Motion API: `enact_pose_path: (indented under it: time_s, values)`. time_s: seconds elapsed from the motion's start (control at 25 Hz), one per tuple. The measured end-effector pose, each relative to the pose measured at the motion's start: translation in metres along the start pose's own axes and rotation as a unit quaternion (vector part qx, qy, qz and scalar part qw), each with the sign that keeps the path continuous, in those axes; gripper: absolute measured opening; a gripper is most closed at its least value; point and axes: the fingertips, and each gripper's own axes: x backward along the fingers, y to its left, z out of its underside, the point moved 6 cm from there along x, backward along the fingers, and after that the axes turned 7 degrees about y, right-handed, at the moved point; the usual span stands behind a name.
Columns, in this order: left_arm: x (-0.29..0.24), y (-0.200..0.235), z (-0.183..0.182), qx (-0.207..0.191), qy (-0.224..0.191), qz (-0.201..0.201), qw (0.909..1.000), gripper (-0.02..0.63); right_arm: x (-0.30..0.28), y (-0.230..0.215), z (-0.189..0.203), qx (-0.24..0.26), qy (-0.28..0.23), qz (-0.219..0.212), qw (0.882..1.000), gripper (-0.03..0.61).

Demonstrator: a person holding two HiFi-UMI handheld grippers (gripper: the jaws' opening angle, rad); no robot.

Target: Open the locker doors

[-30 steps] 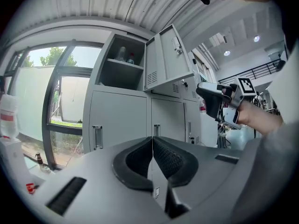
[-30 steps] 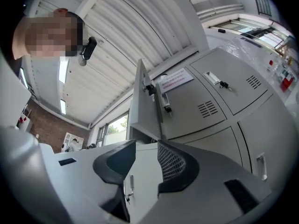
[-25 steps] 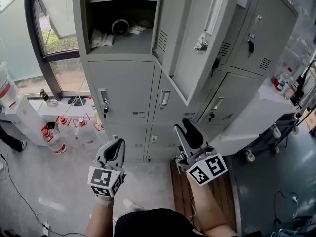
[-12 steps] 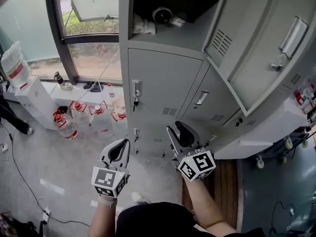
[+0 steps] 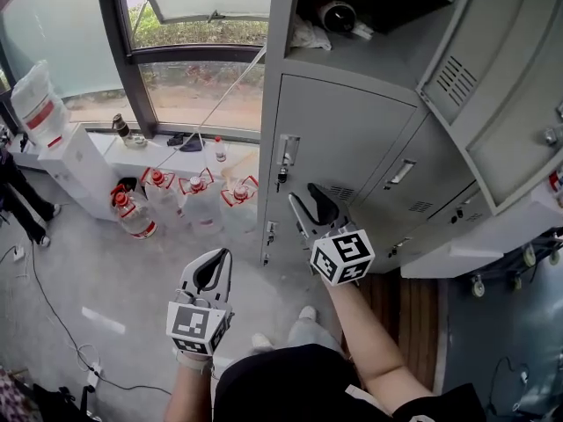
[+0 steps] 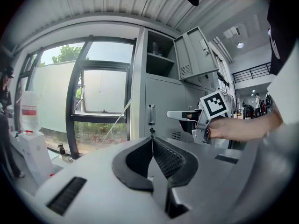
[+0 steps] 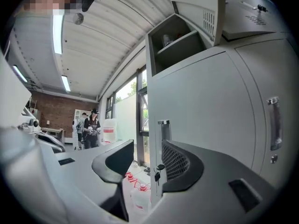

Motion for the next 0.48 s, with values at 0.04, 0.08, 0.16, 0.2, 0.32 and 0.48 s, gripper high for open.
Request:
enact_pose_path:
  time_s: [0.04, 0.08, 0.16, 0.2, 0.32, 0.48]
  values:
    - [0.002, 0.003, 0.002, 0.002, 0.002, -0.004, 1.0, 0.02, -0.009, 0.0, 0.0, 0.003, 0.003, 0.0, 1.0, 0.197]
    - [0.003, 0.007, 0.005, 0.003, 0.005, -0.008, 0.9999, 0.02, -0.018, -0.001, -0.001, 0.003, 0.005, 0.001, 1.0, 0.203]
    - [0.006, 0.013, 0.009, 0.007, 0.01, -0.017, 0.9998, 0.02, -0.034, -0.004, -0.001, -0.001, 0.009, 0.002, 1.0, 0.219]
    - [0.007, 0.016, 0.011, 0.008, 0.013, -0.021, 0.9997, 0.02, -0.041, -0.006, -0.001, -0.004, 0.01, 0.003, 1.0, 0.224]
    - [0.007, 0.026, 0.013, 0.01, 0.018, -0.037, 0.9991, 0.02, -0.061, -0.011, -0.001, -0.013, 0.012, 0.002, 1.0, 0.236]
    - [0.005, 0.035, 0.015, 0.013, 0.025, -0.054, 0.9982, 0.02, -0.084, -0.016, 0.001, -0.015, 0.024, -0.001, 1.0, 0.245]
